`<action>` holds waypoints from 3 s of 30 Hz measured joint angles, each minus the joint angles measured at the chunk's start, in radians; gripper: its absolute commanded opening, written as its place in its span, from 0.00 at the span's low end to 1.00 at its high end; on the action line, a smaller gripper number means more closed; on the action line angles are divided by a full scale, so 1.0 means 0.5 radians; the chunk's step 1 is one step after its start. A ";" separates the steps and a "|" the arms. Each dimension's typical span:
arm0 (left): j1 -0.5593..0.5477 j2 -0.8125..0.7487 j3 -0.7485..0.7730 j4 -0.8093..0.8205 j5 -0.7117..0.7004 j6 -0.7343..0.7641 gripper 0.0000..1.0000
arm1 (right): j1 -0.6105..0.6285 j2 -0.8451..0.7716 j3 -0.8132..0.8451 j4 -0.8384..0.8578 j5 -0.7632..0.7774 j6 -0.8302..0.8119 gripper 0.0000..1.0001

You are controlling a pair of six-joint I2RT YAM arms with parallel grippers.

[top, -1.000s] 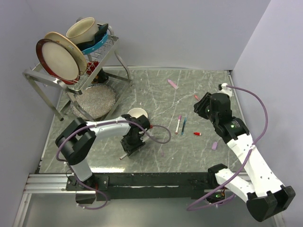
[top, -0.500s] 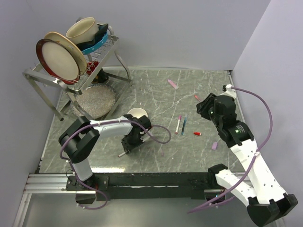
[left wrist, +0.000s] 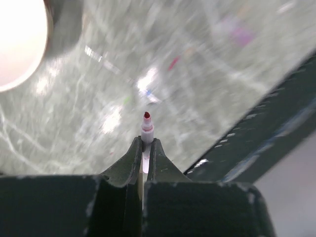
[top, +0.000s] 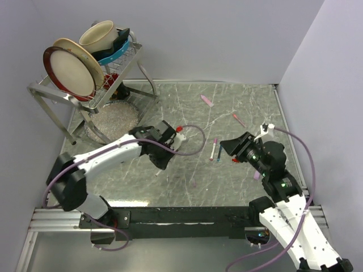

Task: Insert the pens into the pen caps

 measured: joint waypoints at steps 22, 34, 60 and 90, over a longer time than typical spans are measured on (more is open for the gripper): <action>0.043 -0.557 0.002 0.664 0.835 -0.536 0.01 | 0.829 0.419 -0.060 0.758 -0.219 0.167 0.52; 0.043 -0.602 -0.035 0.719 0.897 -0.591 0.01 | 1.057 0.610 0.088 0.765 0.082 0.140 0.23; 0.040 -0.691 -0.159 0.900 1.044 -0.728 0.01 | 1.132 0.575 0.311 0.575 0.309 0.127 0.36; 0.089 -1.539 -0.819 0.910 0.182 -0.672 0.01 | 0.066 1.339 0.731 -0.602 0.508 -1.291 0.48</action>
